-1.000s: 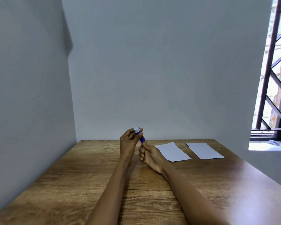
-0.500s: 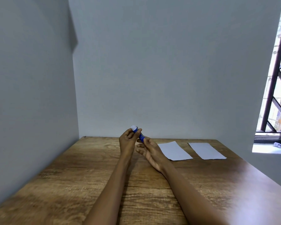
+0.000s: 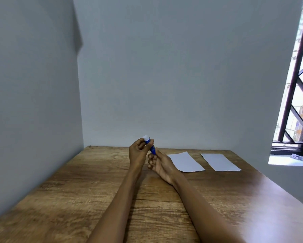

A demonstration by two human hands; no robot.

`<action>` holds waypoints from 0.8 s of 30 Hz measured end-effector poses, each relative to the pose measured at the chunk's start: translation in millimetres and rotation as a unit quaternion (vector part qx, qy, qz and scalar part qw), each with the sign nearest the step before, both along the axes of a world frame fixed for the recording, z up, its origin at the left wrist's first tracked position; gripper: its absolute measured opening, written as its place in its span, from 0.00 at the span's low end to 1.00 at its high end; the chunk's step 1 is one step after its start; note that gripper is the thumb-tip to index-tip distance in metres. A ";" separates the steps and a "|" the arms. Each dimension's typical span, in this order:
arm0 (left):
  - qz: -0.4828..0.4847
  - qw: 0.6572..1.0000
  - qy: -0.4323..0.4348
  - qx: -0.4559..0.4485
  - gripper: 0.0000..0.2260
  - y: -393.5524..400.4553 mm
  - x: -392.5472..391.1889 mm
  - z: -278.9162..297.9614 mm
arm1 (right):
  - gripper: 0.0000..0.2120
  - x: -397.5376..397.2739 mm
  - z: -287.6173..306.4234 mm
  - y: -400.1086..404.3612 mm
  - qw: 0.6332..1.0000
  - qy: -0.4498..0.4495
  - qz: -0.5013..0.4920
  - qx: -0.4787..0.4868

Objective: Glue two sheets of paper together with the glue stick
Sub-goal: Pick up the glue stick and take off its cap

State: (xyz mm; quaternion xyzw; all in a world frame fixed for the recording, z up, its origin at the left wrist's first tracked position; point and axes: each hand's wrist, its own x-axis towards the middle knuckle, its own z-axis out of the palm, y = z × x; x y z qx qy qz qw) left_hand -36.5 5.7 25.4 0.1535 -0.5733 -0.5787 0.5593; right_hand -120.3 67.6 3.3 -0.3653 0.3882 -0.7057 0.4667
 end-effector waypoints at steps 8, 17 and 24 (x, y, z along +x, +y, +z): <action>-0.042 0.999 -0.009 -0.024 0.08 12.1 -5.9 2.4 | 0.24 -14.3 -3.4 1.0 1.000 0.006 0.003 0.025; -0.037 0.997 -0.023 -0.062 0.09 14.7 -5.9 2.3 | 0.21 -20.7 -2.6 4.4 0.999 -0.016 0.029 0.012; -0.034 0.998 -0.015 -0.048 0.10 14.0 -4.1 1.8 | 0.18 -18.7 -3.2 2.2 0.998 -0.039 0.055 -0.012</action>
